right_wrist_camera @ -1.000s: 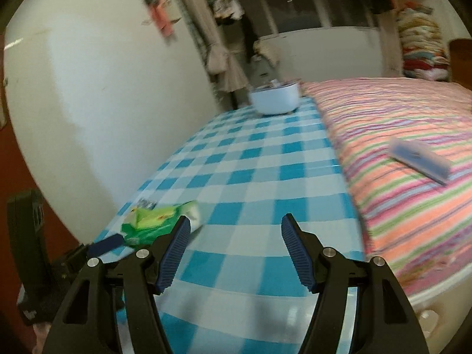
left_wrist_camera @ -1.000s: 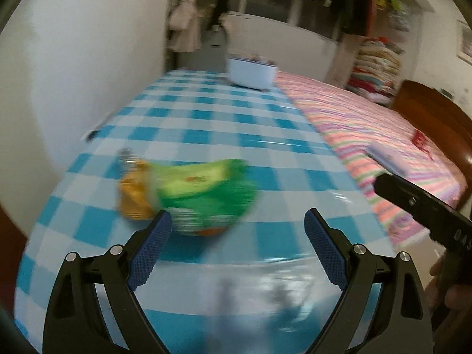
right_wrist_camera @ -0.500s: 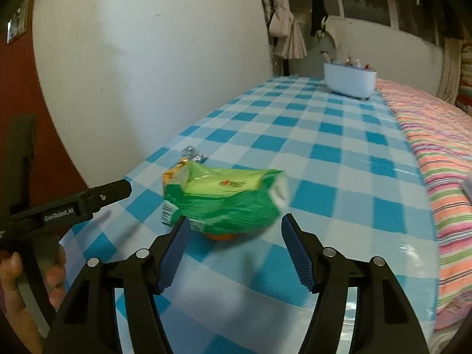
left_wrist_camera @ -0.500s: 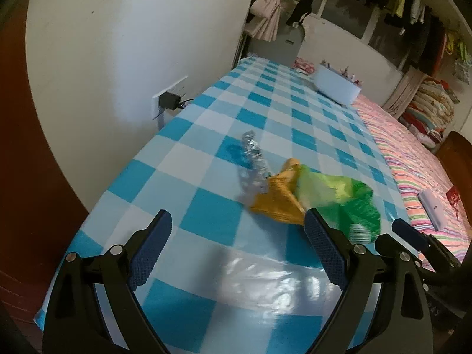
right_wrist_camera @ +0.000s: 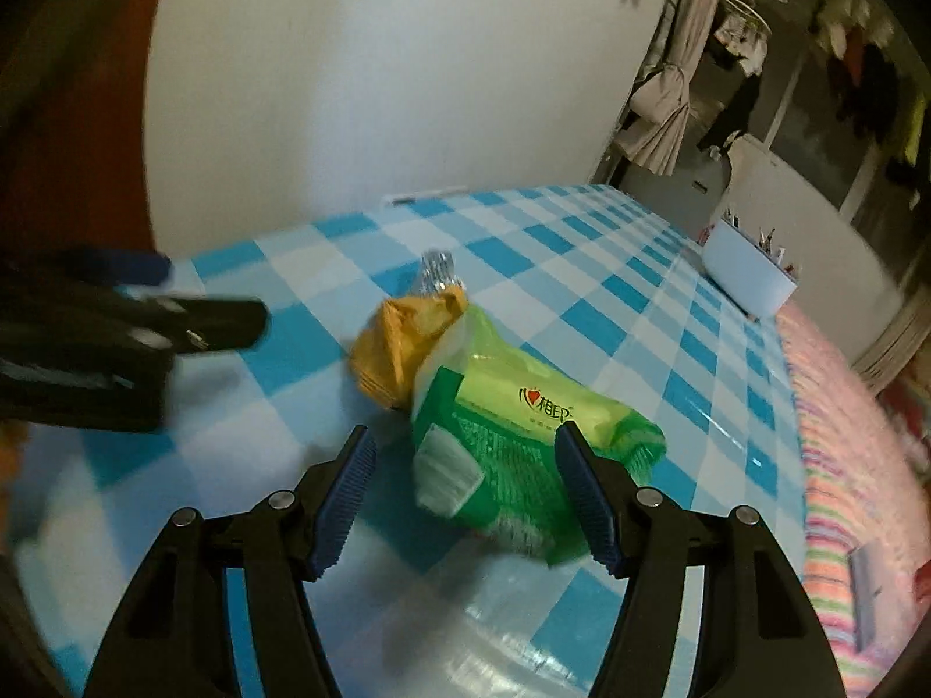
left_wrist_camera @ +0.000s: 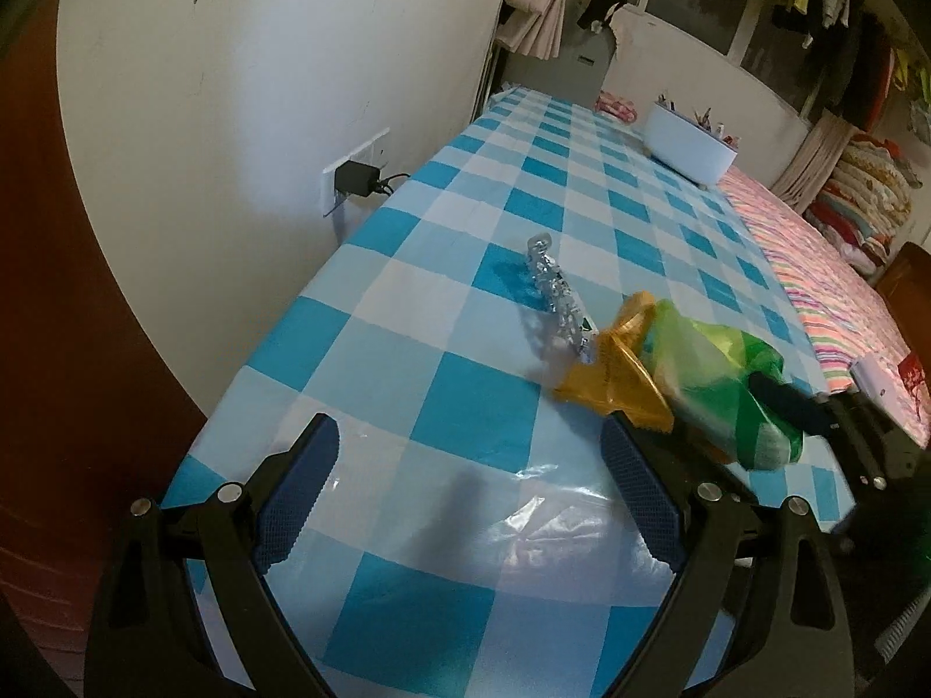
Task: Collect trash
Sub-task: 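Grasp the green snack bag with the right tool while the left tool grasps the yellow wrapper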
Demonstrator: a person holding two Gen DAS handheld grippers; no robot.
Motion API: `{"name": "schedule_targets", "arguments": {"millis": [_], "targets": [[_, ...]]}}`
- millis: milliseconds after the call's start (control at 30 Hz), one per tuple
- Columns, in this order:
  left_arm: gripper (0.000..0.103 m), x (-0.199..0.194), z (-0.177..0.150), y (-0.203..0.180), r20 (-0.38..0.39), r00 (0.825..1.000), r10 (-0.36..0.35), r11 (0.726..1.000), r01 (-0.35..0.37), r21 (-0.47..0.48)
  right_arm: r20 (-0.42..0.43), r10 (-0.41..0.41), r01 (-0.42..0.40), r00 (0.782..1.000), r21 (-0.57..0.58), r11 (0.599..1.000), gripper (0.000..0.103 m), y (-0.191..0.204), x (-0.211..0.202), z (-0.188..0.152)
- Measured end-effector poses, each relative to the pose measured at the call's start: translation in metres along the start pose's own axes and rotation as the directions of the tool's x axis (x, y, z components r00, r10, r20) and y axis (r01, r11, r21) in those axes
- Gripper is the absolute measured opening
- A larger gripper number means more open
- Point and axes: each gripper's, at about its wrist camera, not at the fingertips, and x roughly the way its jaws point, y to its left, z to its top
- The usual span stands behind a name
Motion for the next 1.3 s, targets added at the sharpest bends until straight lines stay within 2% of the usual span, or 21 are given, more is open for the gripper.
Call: {"name": "schedule_targets", "arguments": {"millis": [33,67,133,233,367,500,567,667,733,833,967,1000,1067,1100,1133,1200,1300], "targets": [[0.09,0.001,0.001,0.001,-0.003,1.0,-0.003,1.0,0.003,-0.005,-0.013,-0.007,0.007,1.0,-0.001,1.0,0.047,-0.001,0.006,-0.001],[0.09,0.002,0.002,0.003,-0.004,1.0,-0.005,1.0,0.005,-0.011,-0.023,-0.001,0.002,1.0,0.007,1.0,0.04,-0.003,0.01,-0.001],[0.09,0.005,0.003,0.004,-0.009,1.0,-0.006,1.0,0.006,-0.019,-0.022,0.017,-0.016,1.0,0.049,0.999,0.032,-0.011,0.013,-0.002],[0.09,0.009,0.006,0.002,-0.015,1.0,-0.009,1.0,0.009,-0.023,0.001,0.036,-0.036,0.999,0.102,0.994,0.025,-0.021,0.009,-0.003],[0.09,0.013,0.009,-0.009,-0.019,0.999,-0.037,0.999,0.037,-0.022,0.032,0.053,-0.057,0.998,0.157,0.986,0.022,-0.031,0.001,-0.004],[0.09,0.019,0.011,-0.026,-0.025,0.997,-0.073,0.997,0.073,0.0,0.073,0.096,-0.112,0.993,0.26,0.959,0.021,-0.049,-0.007,-0.006],[0.09,0.023,0.013,-0.031,-0.026,0.996,-0.08,0.997,0.08,0.008,0.108,0.135,-0.164,0.985,0.342,0.925,0.021,-0.064,-0.012,-0.008],[0.09,0.031,0.017,-0.037,-0.031,0.995,-0.099,0.995,0.099,0.005,0.173,0.21,-0.269,0.962,0.489,0.83,0.021,-0.094,-0.018,-0.015],[0.09,0.039,0.02,-0.038,-0.037,0.994,-0.104,0.995,0.104,-0.001,0.201,0.226,-0.3,0.953,0.536,0.789,0.021,-0.106,-0.021,-0.02],[0.09,0.054,0.023,-0.041,-0.056,0.993,-0.106,0.994,0.106,-0.006,0.226,0.231,-0.321,0.946,0.575,0.752,0.021,-0.118,-0.026,-0.026],[0.088,0.075,0.024,-0.043,-0.092,0.991,-0.102,0.995,0.1,-0.021,0.24,0.226,-0.327,0.944,0.591,0.737,0.021,-0.124,-0.033,-0.031],[0.085,0.079,0.025,-0.044,-0.097,0.991,-0.095,0.995,0.094,-0.021,0.242,0.229,-0.331,0.943,0.59,0.737,0.021,-0.124,-0.035,-0.032],[0.066,0.081,0.025,-0.047,-0.088,0.994,-0.068,0.998,0.068,-0.005,0.245,0.226,-0.33,0.943,0.589,0.737,0.021,-0.126,-0.037,-0.034],[0.054,0.081,0.026,-0.05,-0.085,0.996,-0.04,0.999,0.041,0.013,0.248,0.227,-0.333,0.942,0.589,0.736,0.021,-0.127,-0.038,-0.035],[0.041,0.082,0.026,-0.052,-0.087,0.995,-0.046,0.999,0.048,0.023,0.248,0.23,-0.335,0.941,0.59,0.735,0.021,-0.127,-0.038,-0.035],[0.041,0.083,0.026,-0.055,-0.106,0.99,-0.089,0.996,0.092,0.018,0.254,0.227,-0.337,0.94,0.591,0.733,0.021,-0.129,-0.041,-0.037],[0.036,0.08,0.023,-0.059,-0.087,0.995,-0.058,0.997,0.063,0.05,0.266,0.224,-0.342,0.937,0.59,0.731,0.021,-0.132,-0.046,-0.038]]}}
